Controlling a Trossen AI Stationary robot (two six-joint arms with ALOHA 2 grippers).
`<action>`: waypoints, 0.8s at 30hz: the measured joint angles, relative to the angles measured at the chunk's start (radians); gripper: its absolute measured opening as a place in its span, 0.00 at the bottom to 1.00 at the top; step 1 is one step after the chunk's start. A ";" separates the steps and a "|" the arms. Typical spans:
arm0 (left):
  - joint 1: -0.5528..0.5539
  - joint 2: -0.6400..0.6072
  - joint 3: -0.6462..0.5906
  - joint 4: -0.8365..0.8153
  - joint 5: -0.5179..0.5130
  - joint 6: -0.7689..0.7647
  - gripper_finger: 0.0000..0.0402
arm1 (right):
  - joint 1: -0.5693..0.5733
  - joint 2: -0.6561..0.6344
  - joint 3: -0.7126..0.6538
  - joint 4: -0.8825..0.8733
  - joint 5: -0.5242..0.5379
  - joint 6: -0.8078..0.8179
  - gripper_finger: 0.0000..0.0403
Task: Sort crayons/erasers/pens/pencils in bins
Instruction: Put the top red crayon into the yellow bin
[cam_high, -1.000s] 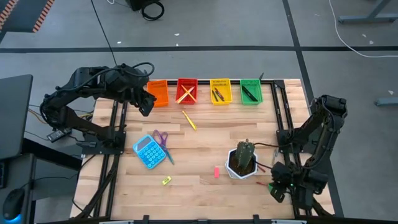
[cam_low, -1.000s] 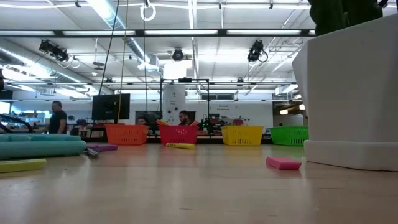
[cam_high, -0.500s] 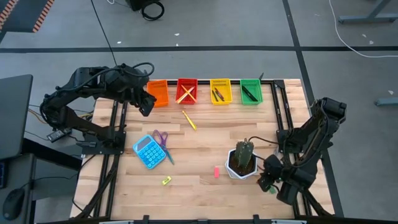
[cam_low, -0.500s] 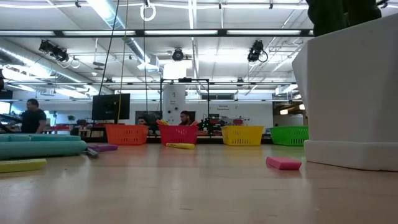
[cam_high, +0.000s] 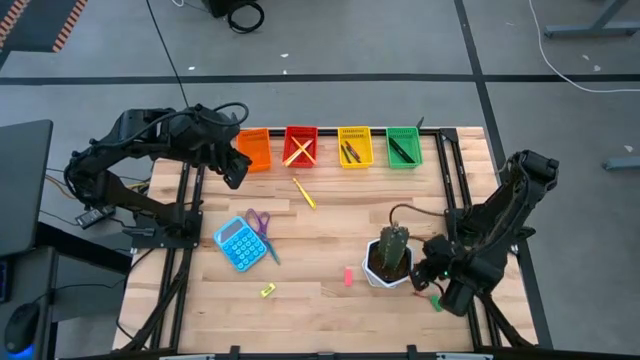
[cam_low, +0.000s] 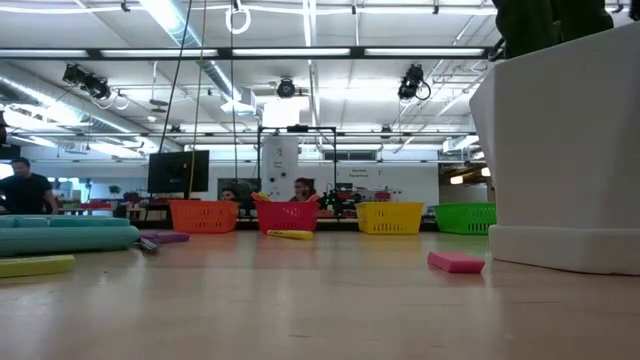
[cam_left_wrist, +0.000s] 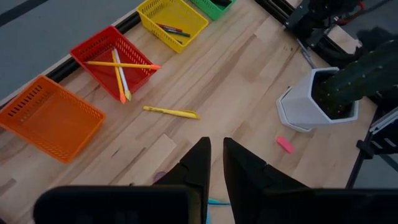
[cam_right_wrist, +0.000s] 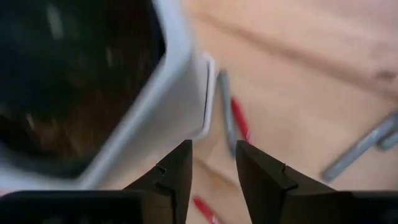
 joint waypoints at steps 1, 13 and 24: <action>-0.003 0.000 0.000 0.000 0.000 0.000 0.12 | -0.012 -0.019 0.000 -0.022 0.005 0.000 0.31; -0.004 0.000 0.000 0.000 0.000 -0.004 0.12 | -0.013 -0.220 -0.181 0.061 -0.028 -0.014 0.33; -0.004 0.000 0.000 0.000 0.000 -0.050 0.14 | -0.001 -0.257 -0.389 0.317 -0.072 -0.100 0.38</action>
